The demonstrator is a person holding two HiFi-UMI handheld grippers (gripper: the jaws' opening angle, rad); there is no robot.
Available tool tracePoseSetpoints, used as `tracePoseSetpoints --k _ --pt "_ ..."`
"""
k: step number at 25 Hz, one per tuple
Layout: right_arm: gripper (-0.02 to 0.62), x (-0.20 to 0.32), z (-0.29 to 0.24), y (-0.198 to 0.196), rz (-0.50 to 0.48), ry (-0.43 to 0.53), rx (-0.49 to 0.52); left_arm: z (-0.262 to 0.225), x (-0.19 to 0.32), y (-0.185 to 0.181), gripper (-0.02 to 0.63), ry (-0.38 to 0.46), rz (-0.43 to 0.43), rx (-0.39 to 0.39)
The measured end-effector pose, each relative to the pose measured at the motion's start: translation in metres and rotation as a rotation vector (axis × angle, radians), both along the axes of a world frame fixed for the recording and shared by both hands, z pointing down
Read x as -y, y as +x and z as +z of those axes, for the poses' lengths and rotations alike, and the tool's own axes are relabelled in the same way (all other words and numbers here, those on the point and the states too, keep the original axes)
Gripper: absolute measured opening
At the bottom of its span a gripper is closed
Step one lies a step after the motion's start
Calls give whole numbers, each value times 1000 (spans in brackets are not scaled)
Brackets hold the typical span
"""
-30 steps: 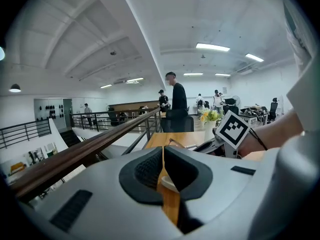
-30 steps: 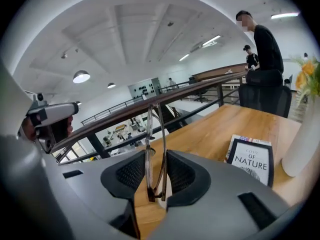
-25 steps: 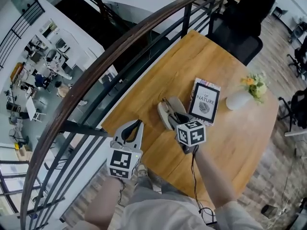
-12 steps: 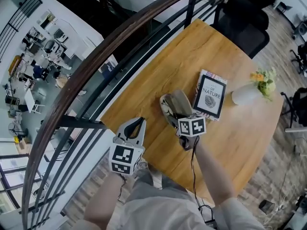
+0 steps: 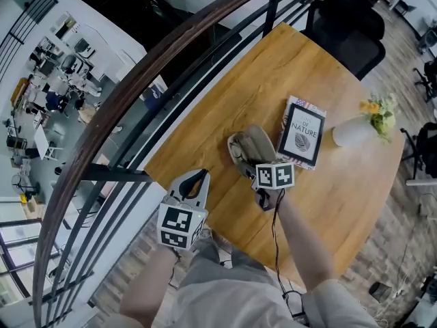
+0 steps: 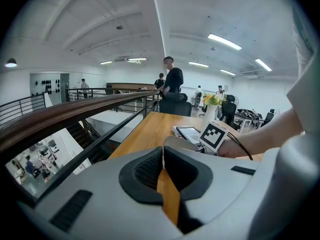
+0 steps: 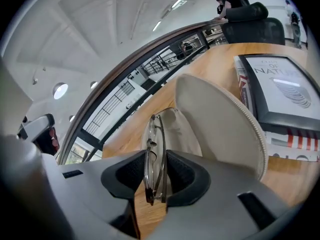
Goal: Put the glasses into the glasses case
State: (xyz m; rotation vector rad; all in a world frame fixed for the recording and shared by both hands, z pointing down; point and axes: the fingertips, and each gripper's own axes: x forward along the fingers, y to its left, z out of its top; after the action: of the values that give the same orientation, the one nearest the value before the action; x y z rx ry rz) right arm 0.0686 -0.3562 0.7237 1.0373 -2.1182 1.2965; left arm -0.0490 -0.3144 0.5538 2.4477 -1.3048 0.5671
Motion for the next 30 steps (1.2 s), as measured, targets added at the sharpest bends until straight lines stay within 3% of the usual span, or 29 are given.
tracePoseSetpoints --k 6,16,22,30 --pt "186 0 4 6 -3 22 -101 3 -7 -1 26 -15 10 -6" --pt "210 5 -28 31 -29 125 -180 4 -10 -7 26 -5 11 3" --pt "195 13 -91 26 -37 248 -126 -18 -4 -13 26 43 -3 5" --pt "132 4 -216 11 2 455 14 -83 7 -35 26 157 -50 -17"
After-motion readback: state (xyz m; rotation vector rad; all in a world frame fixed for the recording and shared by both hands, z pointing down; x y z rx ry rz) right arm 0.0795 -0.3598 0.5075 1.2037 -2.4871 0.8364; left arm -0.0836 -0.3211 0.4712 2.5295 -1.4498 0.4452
